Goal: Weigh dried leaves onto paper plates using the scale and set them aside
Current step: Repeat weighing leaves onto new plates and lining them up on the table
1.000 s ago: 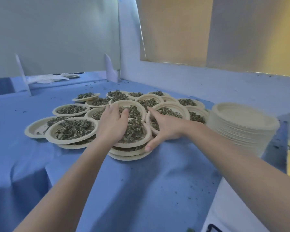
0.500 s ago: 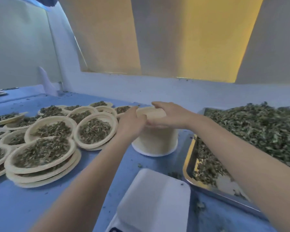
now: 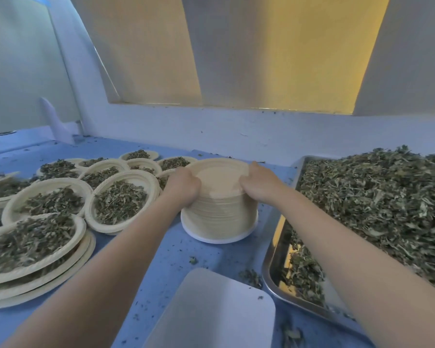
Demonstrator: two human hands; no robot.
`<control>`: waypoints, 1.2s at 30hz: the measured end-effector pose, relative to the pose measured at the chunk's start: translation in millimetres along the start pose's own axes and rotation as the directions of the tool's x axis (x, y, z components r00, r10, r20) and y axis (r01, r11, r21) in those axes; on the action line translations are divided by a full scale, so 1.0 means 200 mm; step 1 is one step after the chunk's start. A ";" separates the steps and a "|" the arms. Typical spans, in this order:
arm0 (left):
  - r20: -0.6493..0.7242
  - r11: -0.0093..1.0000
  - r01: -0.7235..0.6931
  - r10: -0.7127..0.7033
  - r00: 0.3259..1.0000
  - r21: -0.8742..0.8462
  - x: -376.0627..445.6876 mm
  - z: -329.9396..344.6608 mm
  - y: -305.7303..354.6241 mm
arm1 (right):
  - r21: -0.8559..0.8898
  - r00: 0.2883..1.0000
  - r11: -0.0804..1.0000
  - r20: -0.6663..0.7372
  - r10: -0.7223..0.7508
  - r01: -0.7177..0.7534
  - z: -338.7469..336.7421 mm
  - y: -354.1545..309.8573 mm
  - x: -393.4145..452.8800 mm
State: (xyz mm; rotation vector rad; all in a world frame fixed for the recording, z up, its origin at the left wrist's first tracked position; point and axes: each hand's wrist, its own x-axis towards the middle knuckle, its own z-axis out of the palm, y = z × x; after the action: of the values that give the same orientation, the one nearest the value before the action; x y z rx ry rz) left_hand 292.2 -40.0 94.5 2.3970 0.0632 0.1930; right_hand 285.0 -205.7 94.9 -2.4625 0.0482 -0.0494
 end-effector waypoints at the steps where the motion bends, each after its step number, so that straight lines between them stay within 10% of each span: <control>1: 0.019 1.000 -0.001 0.001 1.000 0.020 -0.01 -0.01 0.01 | -0.009 1.000 1.000 0.000 -0.010 0.010 -0.01 -0.01 0.00; 36: -0.021 0.961 -0.083 0.080 0.997 -0.266 -0.79 -0.25 -0.12 | -0.036 0.973 0.976 -0.078 -0.217 0.215 0.02 -0.13 -0.89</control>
State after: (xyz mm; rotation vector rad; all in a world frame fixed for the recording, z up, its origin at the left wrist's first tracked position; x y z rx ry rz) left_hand 127.7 -4.9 95.6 2.1313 -0.0542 0.2369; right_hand 108.6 -174.5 103.8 -2.4826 -0.1855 -0.2451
